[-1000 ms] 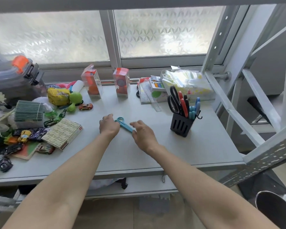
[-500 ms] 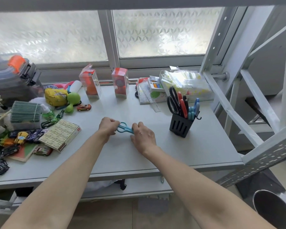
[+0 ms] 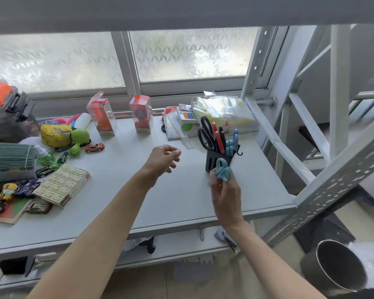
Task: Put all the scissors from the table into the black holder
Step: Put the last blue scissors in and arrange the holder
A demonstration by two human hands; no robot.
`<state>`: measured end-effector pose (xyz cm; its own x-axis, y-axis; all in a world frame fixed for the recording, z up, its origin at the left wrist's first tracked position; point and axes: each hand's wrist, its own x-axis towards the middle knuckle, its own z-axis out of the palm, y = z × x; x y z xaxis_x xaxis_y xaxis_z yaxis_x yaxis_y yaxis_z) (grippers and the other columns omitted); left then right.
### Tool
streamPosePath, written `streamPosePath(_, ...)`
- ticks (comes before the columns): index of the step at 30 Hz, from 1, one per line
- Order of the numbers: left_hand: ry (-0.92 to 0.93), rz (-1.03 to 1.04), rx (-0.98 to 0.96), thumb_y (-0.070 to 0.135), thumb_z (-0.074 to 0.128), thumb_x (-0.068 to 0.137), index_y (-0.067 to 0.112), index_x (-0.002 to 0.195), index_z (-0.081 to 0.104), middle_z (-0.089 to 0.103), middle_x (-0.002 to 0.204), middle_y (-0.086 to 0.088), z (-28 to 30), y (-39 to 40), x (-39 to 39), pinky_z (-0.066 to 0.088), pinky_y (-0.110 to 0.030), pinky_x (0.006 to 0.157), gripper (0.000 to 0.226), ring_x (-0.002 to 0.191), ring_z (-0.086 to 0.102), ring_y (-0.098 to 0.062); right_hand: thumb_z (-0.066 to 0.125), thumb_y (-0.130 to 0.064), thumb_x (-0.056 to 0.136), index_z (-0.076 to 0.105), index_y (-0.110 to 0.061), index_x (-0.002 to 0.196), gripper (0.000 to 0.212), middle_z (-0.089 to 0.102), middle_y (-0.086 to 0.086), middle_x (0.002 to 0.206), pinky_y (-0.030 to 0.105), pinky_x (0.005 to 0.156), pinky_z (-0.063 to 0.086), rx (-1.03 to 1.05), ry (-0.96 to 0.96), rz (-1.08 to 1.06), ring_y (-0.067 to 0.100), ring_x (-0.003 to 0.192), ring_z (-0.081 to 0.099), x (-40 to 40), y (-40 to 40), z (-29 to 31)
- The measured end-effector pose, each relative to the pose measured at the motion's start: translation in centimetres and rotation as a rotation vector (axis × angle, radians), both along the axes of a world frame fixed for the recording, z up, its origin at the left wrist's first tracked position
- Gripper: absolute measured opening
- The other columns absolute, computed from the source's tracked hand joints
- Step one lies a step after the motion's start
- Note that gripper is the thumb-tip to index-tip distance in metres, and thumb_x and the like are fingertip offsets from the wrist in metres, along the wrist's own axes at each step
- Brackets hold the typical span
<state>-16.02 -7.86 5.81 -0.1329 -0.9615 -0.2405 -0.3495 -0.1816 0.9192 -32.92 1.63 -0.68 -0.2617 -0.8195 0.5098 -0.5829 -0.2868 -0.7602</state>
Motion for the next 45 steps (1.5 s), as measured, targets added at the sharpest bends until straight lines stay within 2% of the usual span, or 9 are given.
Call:
streamPosePath(5, -0.069, -0.095, -0.021, 0.021, 0.059, 0.095, 0.012, 0.131, 0.051, 0.061, 0.108, -0.008, -0.7, -0.4, -3.1, 0.050, -0.024, 0.065, 0.039, 0.083, 0.060, -0.015, 0.048, -0.017, 0.100, 0.054, 0.000, 0.093, 0.019, 0.055, 0.016, 0.086, 0.007, 0.065, 0.042, -0.109, -0.024, -0.251, 0.011, 0.067, 0.049, -5.6, -1.0, 4.0)
streamPosePath(9, -0.103, -0.165, -0.046, 0.019, 0.071, 0.087, 0.018, 0.145, 0.041, 0.052, 0.128, -0.008, -1.0, -1.3, -5.4, 0.052, -0.028, 0.074, 0.066, 0.113, 0.057, -0.026, 0.044, -0.036, 0.101, 0.053, -0.010, 0.094, 0.028, 0.062, 0.013, 0.087, 0.043, 0.068, 0.058, -0.114, -0.076, -0.300, 0.023, 0.069, 0.065, -8.6, -4.2, 6.5)
streamPosePath(14, -0.171, -0.242, -0.068, 0.016, 0.078, 0.077, 0.019, 0.135, 0.053, 0.056, 0.137, -0.006, -0.8, -2.3, -7.0, 0.047, -0.046, 0.103, 0.063, 0.123, 0.053, -0.027, 0.045, -0.034, 0.100, 0.051, -0.013, 0.084, 0.027, 0.062, 0.012, 0.076, 0.046, 0.064, 0.057, -0.074, 0.013, -0.245, 0.027, 0.066, 0.064, -8.4, -6.5, 8.1)
streamPosePath(24, -0.065, -0.346, -0.063, 0.001, 0.070, 0.080, 0.010, 0.123, 0.065, 0.067, 0.118, -0.011, 0.2, -1.7, -8.7, 0.051, -0.026, 0.085, 0.045, 0.106, 0.060, -0.021, 0.052, -0.019, 0.098, 0.052, -0.007, 0.077, 0.024, 0.053, 0.010, 0.070, 0.031, 0.062, 0.039, 0.167, 0.222, -0.192, 0.024, 0.063, 0.050, -8.1, -8.0, 7.5)
streamPosePath(31, -0.078, -0.292, -0.094, 0.010, 0.073, 0.075, 0.017, 0.120, 0.069, 0.071, 0.113, -0.008, -0.1, -1.3, -8.6, 0.052, -0.044, 0.100, 0.045, 0.111, 0.064, -0.025, 0.047, -0.046, 0.098, 0.058, -0.004, 0.089, 0.044, 0.051, 0.011, 0.090, 0.033, 0.075, 0.040, 0.375, 0.175, -0.096, 0.023, 0.080, 0.049, -7.8, -7.6, 6.5)
streamPosePath(37, -0.083, -0.298, -0.133, 0.010, 0.073, 0.080, 0.012, 0.121, 0.069, 0.071, 0.114, -0.005, 0.3, -1.3, -7.9, 0.052, -0.038, 0.099, 0.041, 0.107, 0.063, -0.022, 0.030, -0.054, 0.100, 0.047, -0.021, 0.138, 0.053, 0.052, 0.005, 0.132, 0.038, 0.098, 0.047, 0.251, -0.105, -0.067, 0.015, 0.113, 0.054, -8.0, -4.7, 3.9)
streamPosePath(40, -0.094, -0.351, -0.154, 0.001, 0.069, 0.083, 0.007, 0.124, 0.065, 0.065, 0.113, -0.004, 0.9, -1.4, -7.3, 0.046, -0.011, 0.077, 0.041, 0.102, 0.056, -0.015, 0.044, -0.021, 0.097, 0.035, -0.022, 0.145, 0.050, 0.050, 0.007, 0.132, 0.045, 0.093, 0.051, 0.301, -0.062, -0.161, 0.021, 0.095, 0.060, -8.5, -3.8, 3.1)
streamPosePath(42, -0.103, -0.391, -0.142, -0.003, 0.067, 0.084, 0.005, 0.127, 0.062, 0.063, 0.119, -0.007, 1.3, -1.6, -7.1, 0.042, -0.010, 0.075, 0.044, 0.105, 0.052, -0.015, 0.054, -0.009, 0.089, 0.027, -0.023, 0.150, 0.068, 0.048, 0.008, 0.136, 0.043, 0.093, 0.050, 0.433, 0.020, -0.105, 0.024, 0.088, 0.062, -8.8, -3.7, 3.1)
streamPosePath(45, -0.110, -0.433, -0.105, -0.008, 0.064, 0.084, 0.005, 0.126, 0.062, 0.062, 0.115, -0.007, 1.9, -1.8, -7.0, 0.042, -0.013, 0.074, 0.044, 0.105, 0.053, -0.017, 0.070, -0.019, 0.084, 0.019, -0.026, 0.153, 0.086, 0.043, 0.006, 0.144, 0.045, 0.103, 0.045, 0.581, 0.075, 0.044, 0.030, 0.112, 0.060, -8.8, -4.6, 3.5)
